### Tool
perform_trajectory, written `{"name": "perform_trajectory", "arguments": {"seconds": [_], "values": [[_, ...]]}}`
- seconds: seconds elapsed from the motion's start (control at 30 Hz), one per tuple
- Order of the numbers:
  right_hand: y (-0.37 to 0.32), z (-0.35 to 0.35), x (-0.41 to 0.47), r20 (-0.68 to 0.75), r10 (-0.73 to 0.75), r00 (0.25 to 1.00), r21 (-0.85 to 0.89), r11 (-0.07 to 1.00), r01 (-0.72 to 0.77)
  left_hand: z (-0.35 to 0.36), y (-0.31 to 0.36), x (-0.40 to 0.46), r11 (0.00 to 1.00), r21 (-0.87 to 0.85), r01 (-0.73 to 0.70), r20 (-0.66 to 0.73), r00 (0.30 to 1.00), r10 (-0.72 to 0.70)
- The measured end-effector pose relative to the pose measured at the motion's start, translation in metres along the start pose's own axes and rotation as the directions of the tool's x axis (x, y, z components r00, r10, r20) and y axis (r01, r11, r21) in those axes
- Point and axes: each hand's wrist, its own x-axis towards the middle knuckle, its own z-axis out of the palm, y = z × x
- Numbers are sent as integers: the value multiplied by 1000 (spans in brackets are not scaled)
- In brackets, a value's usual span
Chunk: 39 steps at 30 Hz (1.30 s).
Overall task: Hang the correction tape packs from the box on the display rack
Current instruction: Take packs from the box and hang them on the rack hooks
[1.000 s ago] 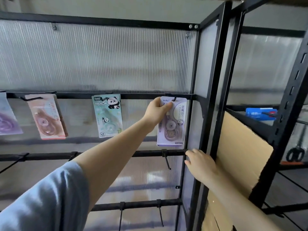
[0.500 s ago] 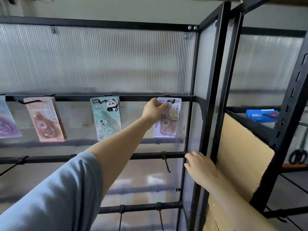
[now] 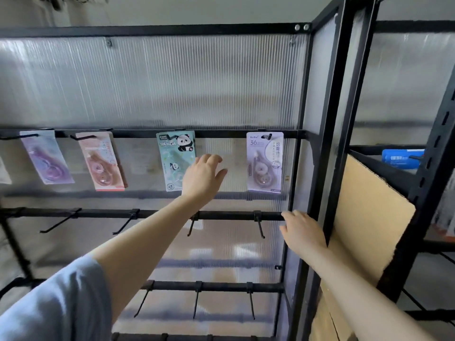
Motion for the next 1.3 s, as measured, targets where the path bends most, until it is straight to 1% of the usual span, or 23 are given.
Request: {"name": "perform_trajectory", "arguments": {"seconds": [0.07, 0.2, 0.37, 0.6, 0.7, 0.8, 0.9, 1.07, 1.2, 1.3], "values": [[-11, 5, 0, -35, -15, 999, 0, 1000, 15, -6, -16, -21, 997, 66, -28, -2, 1000, 28], [-41, 13, 0, -69, -86, 994, 19, 996, 87, -16, -49, -65, 983, 181, -31, -7, 999, 33], [-89, 25, 3, -36, -153, 988, 46, 987, 154, -31, -95, -113, 959, 277, 62, 30, 997, -73], [-168, 34, -1, 23, -234, 972, 154, 961, 228, -49, -164, -169, 921, 333, 202, 58, 970, -234], [-207, 42, -2, 45, -269, 962, 157, 953, 259, -57, -198, -187, 914, 320, 251, 67, 956, -286], [-246, 53, -4, 50, -283, 958, 125, 953, 275, -66, -235, -204, 913, 305, 270, 78, 949, -307], [-283, 66, -9, 59, -274, 960, 71, 960, 270, -74, -275, -220, 922, 278, 270, 98, 947, -307], [-334, 103, -25, 153, -180, 972, 53, 983, 174, -73, -340, -252, 929, 273, 251, 194, 931, -309], [-362, 133, -45, 208, -136, 969, 43, 991, 130, -64, -377, -276, 930, 243, 275, 275, 900, -338], [-375, 157, -59, 274, -144, 951, 45, 990, 136, -50, -392, -295, 924, 243, 296, 342, 865, -368]]}}
